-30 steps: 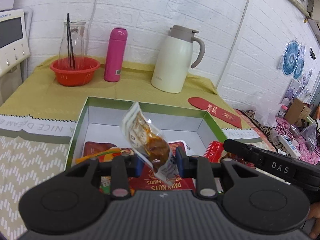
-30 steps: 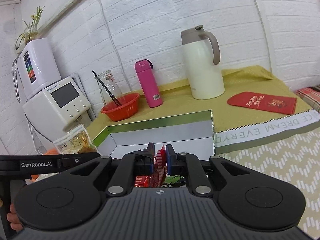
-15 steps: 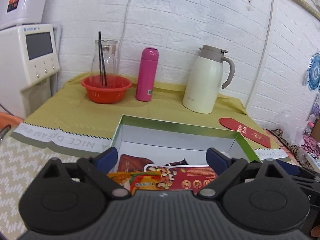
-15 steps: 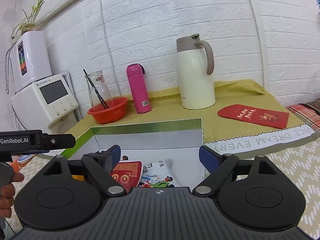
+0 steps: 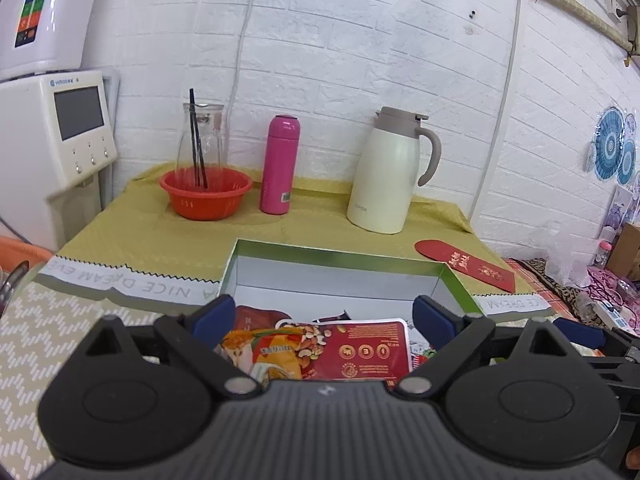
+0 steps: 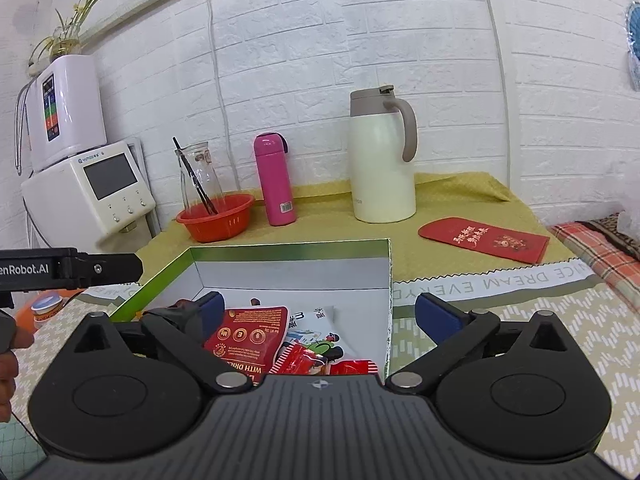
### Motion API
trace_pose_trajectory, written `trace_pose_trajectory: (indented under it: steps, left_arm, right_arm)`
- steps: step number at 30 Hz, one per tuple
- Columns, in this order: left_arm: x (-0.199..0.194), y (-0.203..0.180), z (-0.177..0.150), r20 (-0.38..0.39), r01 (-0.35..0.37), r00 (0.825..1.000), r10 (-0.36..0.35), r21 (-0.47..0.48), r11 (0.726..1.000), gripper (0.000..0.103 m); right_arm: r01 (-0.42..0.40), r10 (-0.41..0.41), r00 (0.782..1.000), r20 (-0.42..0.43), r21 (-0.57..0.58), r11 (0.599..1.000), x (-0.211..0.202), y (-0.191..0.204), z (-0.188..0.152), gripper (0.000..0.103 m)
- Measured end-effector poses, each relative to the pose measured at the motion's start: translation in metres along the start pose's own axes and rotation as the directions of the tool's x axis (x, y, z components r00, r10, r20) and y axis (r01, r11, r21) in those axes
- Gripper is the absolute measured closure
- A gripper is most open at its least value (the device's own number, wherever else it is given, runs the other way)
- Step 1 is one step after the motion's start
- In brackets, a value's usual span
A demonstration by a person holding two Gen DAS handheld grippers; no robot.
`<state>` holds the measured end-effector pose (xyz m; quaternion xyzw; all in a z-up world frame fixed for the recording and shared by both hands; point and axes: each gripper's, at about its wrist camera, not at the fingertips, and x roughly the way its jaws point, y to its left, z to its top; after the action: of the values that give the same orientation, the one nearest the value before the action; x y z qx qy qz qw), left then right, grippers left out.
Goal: Organize snacks
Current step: 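Withdraw both tools from the box toward the remaining snacks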
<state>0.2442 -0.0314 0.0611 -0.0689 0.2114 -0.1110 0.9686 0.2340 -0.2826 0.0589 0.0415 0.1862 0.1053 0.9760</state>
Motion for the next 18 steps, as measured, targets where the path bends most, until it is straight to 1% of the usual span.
trace_pose_trajectory:
  steps: [2, 4, 7, 10, 15, 18]
  left_arm:
    - [-0.014, -0.002, -0.001, 0.008, 0.024, 1.000, -0.024, 0.004, 1.000, 0.009]
    - [-0.027, -0.004, -0.002, 0.011, 0.026, 1.000, -0.026, 0.007, 1.000, 0.009]
    - [-0.047, -0.005, -0.007, -0.005, 0.043, 0.999, -0.043, 0.001, 0.999, 0.009]
    - [-0.066, -0.003, -0.019, -0.013, 0.057, 0.998, -0.057, -0.002, 0.998, 0.009]
    - [-0.087, 0.010, -0.052, -0.050, 0.078, 0.996, -0.079, -0.031, 0.996, 0.009]
    - [-0.092, 0.017, -0.073, -0.092, 0.077, 0.992, -0.081, -0.043, 0.996, 0.009]
  right_arm:
    - [0.023, -0.023, 1.000, 0.005, -0.044, 0.999, -0.013, 0.006, 0.002, 0.000]
    - [0.028, -0.028, 1.000, 0.007, -0.061, 0.998, -0.028, 0.009, 0.003, 0.000]
    - [0.003, -0.003, 1.000, -0.012, -0.056, 0.998, -0.050, 0.011, 0.003, 0.000]
    - [-0.028, 0.024, 0.998, -0.052, -0.068, 0.997, -0.067, 0.013, -0.003, 0.000]
    - [-0.078, 0.069, 0.992, -0.108, -0.076, 0.994, -0.088, 0.018, -0.028, 0.000]
    - [-0.078, 0.062, 0.990, -0.128, -0.119, 0.990, -0.094, 0.021, -0.051, 0.000]
